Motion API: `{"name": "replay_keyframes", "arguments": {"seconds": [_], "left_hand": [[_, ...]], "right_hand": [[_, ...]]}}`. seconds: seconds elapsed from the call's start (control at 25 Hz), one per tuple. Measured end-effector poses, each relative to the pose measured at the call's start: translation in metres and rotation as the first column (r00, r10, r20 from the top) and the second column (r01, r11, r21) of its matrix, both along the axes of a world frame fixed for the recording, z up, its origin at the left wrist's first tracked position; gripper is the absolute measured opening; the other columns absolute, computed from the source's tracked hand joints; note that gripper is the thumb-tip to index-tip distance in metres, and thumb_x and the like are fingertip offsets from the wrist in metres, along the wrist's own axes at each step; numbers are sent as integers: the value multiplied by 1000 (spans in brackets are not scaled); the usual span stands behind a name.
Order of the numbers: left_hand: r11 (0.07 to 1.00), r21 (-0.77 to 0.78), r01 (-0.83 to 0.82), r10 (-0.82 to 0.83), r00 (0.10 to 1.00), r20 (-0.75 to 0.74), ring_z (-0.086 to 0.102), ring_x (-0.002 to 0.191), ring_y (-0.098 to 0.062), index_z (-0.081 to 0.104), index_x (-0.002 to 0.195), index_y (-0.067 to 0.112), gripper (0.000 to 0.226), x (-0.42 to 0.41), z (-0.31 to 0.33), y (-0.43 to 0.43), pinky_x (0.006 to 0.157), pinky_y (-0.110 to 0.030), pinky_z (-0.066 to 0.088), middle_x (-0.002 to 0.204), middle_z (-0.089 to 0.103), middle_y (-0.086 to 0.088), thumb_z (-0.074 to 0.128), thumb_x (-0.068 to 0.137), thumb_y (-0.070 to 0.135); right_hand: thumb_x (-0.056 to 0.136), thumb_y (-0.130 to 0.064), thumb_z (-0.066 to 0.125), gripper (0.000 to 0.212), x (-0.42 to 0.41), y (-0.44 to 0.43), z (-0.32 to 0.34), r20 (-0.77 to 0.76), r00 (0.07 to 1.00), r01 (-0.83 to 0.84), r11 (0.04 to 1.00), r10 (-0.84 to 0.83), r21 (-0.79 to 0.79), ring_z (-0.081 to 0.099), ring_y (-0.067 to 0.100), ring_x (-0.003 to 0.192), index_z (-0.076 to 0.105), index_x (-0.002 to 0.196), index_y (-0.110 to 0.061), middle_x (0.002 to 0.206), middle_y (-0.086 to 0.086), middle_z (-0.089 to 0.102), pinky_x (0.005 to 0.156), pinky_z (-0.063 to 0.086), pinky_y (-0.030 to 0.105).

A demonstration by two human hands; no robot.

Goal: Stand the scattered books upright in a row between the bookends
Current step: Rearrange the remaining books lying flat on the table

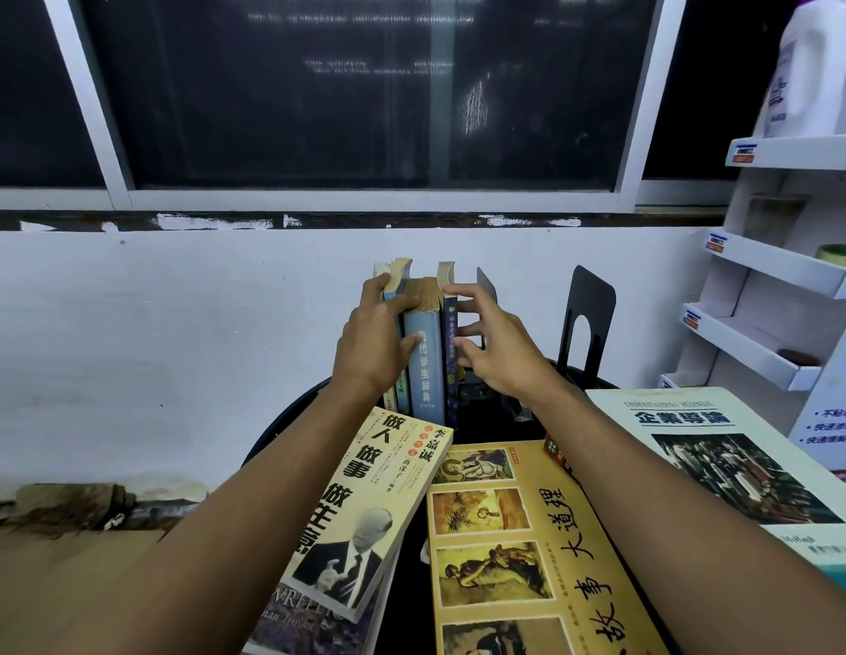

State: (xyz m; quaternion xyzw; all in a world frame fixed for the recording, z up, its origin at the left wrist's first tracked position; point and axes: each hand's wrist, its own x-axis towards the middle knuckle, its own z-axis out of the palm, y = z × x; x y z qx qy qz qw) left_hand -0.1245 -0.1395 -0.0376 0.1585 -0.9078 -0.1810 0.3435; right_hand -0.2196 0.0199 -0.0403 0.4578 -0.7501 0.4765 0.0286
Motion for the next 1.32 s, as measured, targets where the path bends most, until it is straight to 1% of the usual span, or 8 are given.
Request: {"name": "replay_keyframes", "arguments": {"seconds": [0.12,0.24,0.32,0.52,0.72,0.84,1.0,1.32], "left_hand": [[1000,3,-12,12,1000,17,49,134,-32,60,137,25,52,0,1,1,101,-48,50,161,26,0,77,88,25],[1000,-2,-9,9,999,44,49,134,-33,58,137,26,53,1,3,0,100,-50,51,161,24,0,76,88,27],[1000,-9,9,-8,997,76,47,135,-32,57,139,28,54,3,5,0,98,-51,51,162,23,0,75,89,28],[999,-43,31,-28,998,63,33,143,-28,41,150,38,66,27,11,2,98,-52,50,163,21,2,69,92,27],[998,-42,51,-51,999,-13,37,139,-18,48,144,35,55,76,11,-3,100,-47,48,151,40,5,67,92,32],[994,-27,106,-96,965,243,45,135,-20,51,143,36,53,103,0,-16,105,-48,44,144,51,1,65,92,46],[985,60,164,-169,812,559,57,127,-25,47,146,39,63,128,-24,-25,102,-37,46,139,61,-1,59,89,63],[991,107,83,-134,734,666,43,140,-25,42,149,40,65,139,-39,-22,113,-38,36,154,47,-3,54,91,67]], "right_hand": [[98,0,58,64,1,0,0,0,1000,-3,1000,3,8,63,4,105,40,142,-42,133,-14,49,84,61,34],[99,-3,58,66,3,2,1,-9,1000,9,999,-8,51,58,-1,105,35,147,-44,148,-8,46,79,50,10],[100,-9,58,68,4,6,3,-9,1000,12,995,-11,99,56,0,110,31,149,-46,154,-7,42,77,42,4],[99,-24,62,73,18,19,9,-29,999,40,989,-36,144,43,17,137,20,154,-48,154,-1,37,102,40,28],[97,-40,62,52,58,34,5,-110,986,147,973,-128,180,46,15,131,42,145,-33,140,-6,41,104,49,46],[94,-50,62,53,87,39,-10,-109,979,200,931,-174,305,50,14,123,48,141,-30,136,-5,51,102,49,44],[92,-59,59,68,116,39,-29,5,981,162,840,-193,518,41,20,134,43,148,-23,141,4,52,102,43,39],[91,-67,53,86,131,28,-46,-33,988,138,758,-152,638,28,27,141,30,156,-17,148,5,47,111,36,49]]}}
